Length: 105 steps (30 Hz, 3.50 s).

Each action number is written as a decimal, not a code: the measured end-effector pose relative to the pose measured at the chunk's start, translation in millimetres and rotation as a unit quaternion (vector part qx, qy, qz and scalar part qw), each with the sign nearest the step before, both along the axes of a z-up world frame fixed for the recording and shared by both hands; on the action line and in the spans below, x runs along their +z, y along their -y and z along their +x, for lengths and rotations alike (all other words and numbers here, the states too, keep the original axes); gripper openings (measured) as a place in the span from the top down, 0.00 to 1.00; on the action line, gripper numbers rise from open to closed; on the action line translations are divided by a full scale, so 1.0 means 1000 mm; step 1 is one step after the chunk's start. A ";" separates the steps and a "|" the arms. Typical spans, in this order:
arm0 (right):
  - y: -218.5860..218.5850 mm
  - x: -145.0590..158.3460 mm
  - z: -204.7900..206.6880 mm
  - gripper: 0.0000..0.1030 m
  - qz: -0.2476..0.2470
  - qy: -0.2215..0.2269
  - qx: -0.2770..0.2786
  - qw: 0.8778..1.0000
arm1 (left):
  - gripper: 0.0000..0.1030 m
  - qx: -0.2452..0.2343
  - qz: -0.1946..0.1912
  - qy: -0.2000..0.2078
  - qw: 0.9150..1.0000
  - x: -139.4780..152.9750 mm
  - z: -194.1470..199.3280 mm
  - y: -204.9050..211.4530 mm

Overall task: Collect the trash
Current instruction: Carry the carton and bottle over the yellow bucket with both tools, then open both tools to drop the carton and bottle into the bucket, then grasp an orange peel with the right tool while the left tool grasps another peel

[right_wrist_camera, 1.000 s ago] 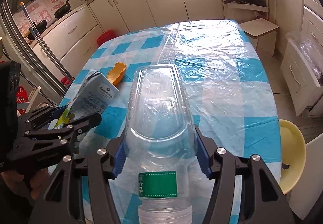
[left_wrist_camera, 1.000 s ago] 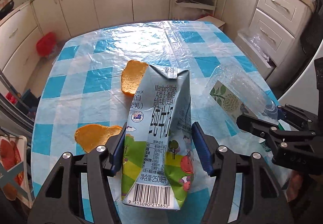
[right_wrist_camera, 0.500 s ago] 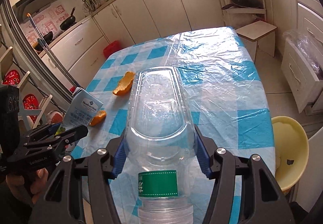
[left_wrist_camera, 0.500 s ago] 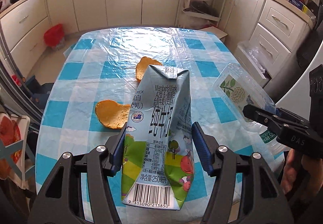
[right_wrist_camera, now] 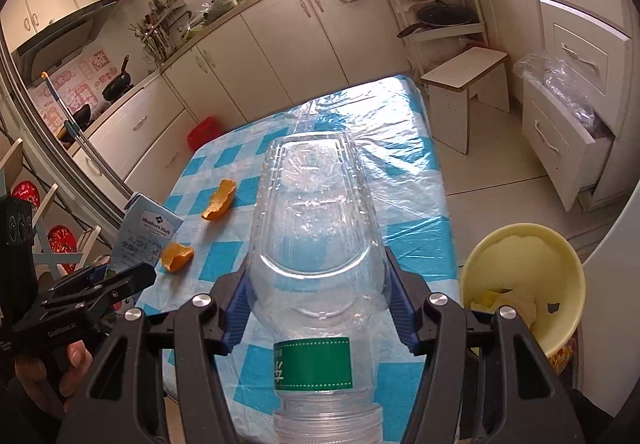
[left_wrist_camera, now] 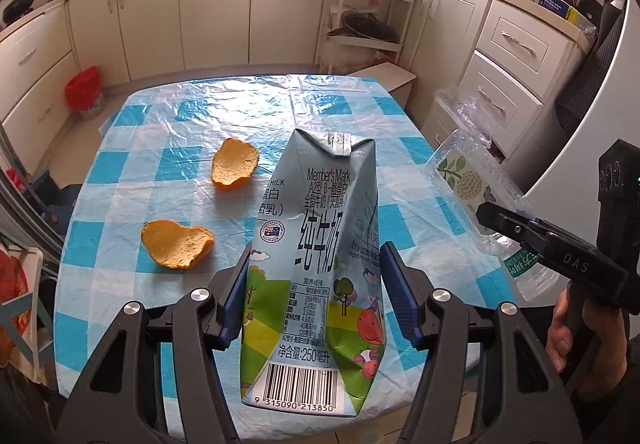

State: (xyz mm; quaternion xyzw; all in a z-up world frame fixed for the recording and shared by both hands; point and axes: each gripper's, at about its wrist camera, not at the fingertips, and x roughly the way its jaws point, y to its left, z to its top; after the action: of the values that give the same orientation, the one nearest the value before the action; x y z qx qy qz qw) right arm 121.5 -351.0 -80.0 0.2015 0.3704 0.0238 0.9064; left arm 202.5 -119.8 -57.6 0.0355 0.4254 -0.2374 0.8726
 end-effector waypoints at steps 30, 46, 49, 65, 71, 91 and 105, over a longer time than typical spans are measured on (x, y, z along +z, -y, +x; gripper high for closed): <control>0.136 -0.080 0.032 0.44 -0.092 -0.217 -0.102 0.967 | 0.44 -0.071 0.001 0.011 0.997 0.008 -0.022 0.112; 0.152 0.050 0.006 0.23 -0.061 0.046 -0.172 0.982 | 0.44 -0.116 0.011 -0.041 0.992 -0.040 -0.010 0.210; 0.158 0.066 0.000 0.23 -0.062 0.078 -0.185 0.978 | 0.44 -0.126 0.012 -0.061 0.990 -0.054 -0.007 0.243; 0.163 0.075 0.000 0.22 -0.037 0.112 -0.204 0.972 | 0.30 -0.127 0.038 -0.065 0.989 -0.061 -0.006 0.278; 0.140 0.069 0.014 0.20 -0.054 0.098 -0.180 0.977 | 0.28 -0.083 0.033 -0.021 0.996 -0.031 -0.011 0.205; 0.010 0.011 0.096 0.20 -0.079 0.002 0.001 0.997 | 0.28 0.161 0.025 0.029 0.986 -0.022 0.001 -0.071; -0.092 -0.027 0.166 0.21 -0.043 -0.047 0.102 0.993 | 0.28 0.180 0.045 -0.015 0.982 -0.074 0.080 -0.109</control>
State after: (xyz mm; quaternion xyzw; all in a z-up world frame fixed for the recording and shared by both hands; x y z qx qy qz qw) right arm 287.0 -259.0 -106.7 0.1241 0.4314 0.0906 0.8890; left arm 282.9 -10.5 -131.7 -0.0063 0.4478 -0.0575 0.8923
